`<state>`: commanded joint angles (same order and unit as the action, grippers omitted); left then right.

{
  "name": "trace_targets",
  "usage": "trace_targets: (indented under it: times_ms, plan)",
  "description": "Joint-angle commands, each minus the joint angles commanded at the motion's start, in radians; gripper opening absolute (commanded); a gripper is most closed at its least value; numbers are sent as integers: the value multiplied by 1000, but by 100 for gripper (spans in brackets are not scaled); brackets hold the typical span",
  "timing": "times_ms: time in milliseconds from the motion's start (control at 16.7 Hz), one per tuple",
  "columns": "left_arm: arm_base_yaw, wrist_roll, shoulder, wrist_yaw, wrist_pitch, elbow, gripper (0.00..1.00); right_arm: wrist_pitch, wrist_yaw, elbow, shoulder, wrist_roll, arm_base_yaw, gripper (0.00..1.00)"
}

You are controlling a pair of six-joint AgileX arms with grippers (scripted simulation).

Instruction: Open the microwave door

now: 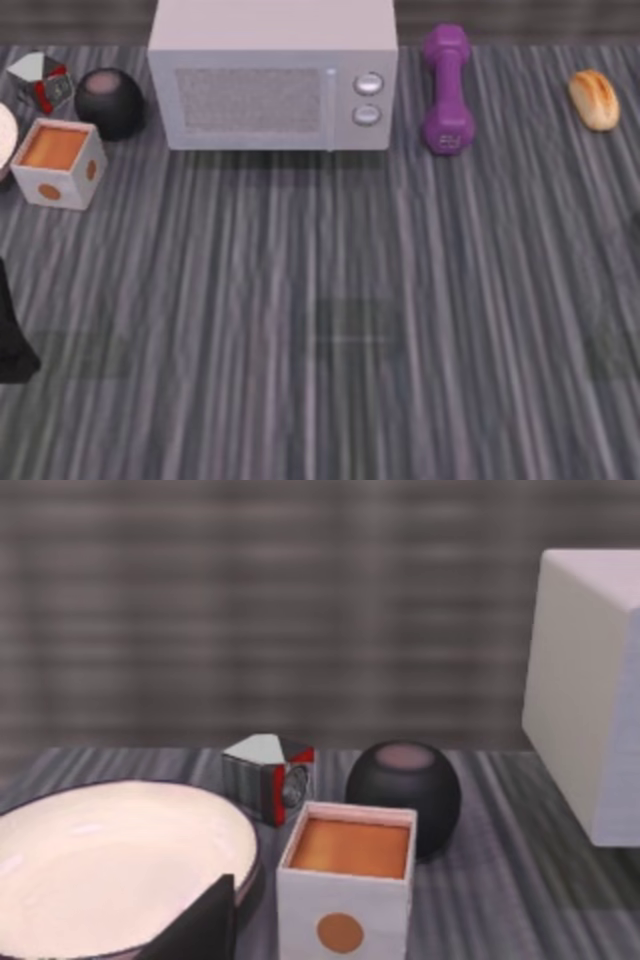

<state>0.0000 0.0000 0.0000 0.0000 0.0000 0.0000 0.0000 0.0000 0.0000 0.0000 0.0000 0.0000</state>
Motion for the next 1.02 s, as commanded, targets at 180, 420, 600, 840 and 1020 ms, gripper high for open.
trace_targets:
  times_ms: [180, 420, 600, 840, 1020]
  plan:
    - [-4, -2, 10, -1, -7, 9, 100, 0, 0, 0, 0, 0, 0, 100]
    - [-51, -38, 151, -23, -100, 148, 100, 0, 0, 0, 0, 0, 0, 100]
    - [-114, -90, 365, -53, -224, 362, 100, 0, 0, 0, 0, 0, 0, 100]
    - [-219, -185, 743, -103, -427, 762, 100, 0, 0, 0, 0, 0, 0, 100]
    - [-305, -266, 1060, -144, -589, 1117, 100, 0, 0, 0, 0, 0, 0, 100]
